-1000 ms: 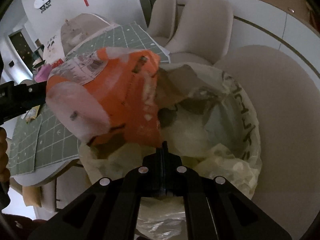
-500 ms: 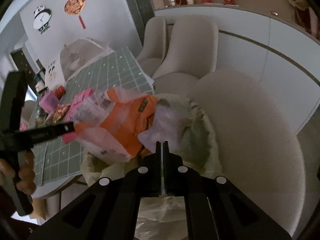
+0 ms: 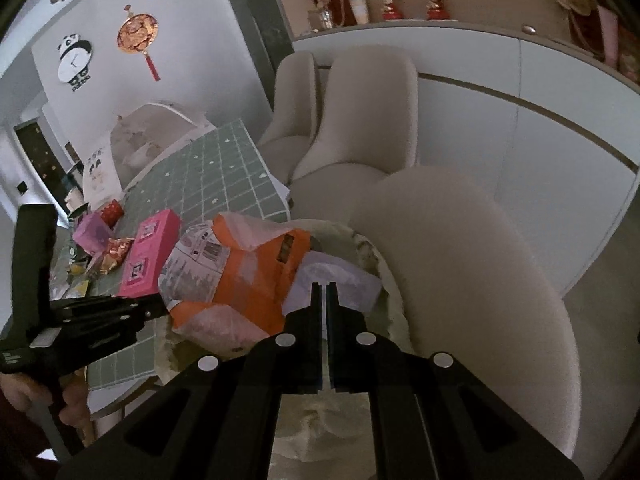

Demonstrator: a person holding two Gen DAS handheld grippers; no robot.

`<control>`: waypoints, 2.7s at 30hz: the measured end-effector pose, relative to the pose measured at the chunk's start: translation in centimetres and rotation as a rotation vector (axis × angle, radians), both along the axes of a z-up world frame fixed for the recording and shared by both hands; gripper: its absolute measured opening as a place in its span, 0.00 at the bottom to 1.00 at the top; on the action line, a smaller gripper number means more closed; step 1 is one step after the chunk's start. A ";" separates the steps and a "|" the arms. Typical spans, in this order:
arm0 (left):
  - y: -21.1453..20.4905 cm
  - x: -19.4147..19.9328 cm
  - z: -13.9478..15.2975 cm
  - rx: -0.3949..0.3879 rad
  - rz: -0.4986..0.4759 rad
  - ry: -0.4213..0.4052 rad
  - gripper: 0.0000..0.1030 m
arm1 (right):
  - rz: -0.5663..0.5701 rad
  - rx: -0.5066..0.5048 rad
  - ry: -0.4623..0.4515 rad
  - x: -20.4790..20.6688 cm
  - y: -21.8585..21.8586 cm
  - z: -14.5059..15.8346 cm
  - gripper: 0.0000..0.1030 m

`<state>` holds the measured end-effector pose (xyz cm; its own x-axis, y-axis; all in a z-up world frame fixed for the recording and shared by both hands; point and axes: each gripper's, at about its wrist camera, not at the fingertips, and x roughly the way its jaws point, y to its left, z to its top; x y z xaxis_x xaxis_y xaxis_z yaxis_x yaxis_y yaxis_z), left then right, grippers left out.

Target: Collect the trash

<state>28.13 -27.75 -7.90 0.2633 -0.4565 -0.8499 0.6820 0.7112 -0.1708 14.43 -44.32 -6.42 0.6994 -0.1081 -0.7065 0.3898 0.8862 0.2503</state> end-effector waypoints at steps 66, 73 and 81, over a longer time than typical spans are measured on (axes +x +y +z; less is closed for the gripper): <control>56.8 31.1 -5.9 -0.080 0.486 0.062 0.40 | 0.564 0.002 0.143 28.5 40.1 -3.9 0.51; 56.5 25.7 -5.8 -0.097 0.494 0.143 0.42 | 0.870 -0.073 0.123 31.7 45.4 -4.1 0.52; 56.5 22.5 -5.7 -0.077 0.564 0.117 0.43 | 0.994 -0.142 0.175 35.1 48.9 -7.6 0.54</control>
<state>50.59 28.78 -13.65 0.3900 -0.3347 -0.8578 0.1751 0.9416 -0.2877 49.49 4.55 -14.01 0.4068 0.3746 -0.8332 -0.5178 0.8460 0.1275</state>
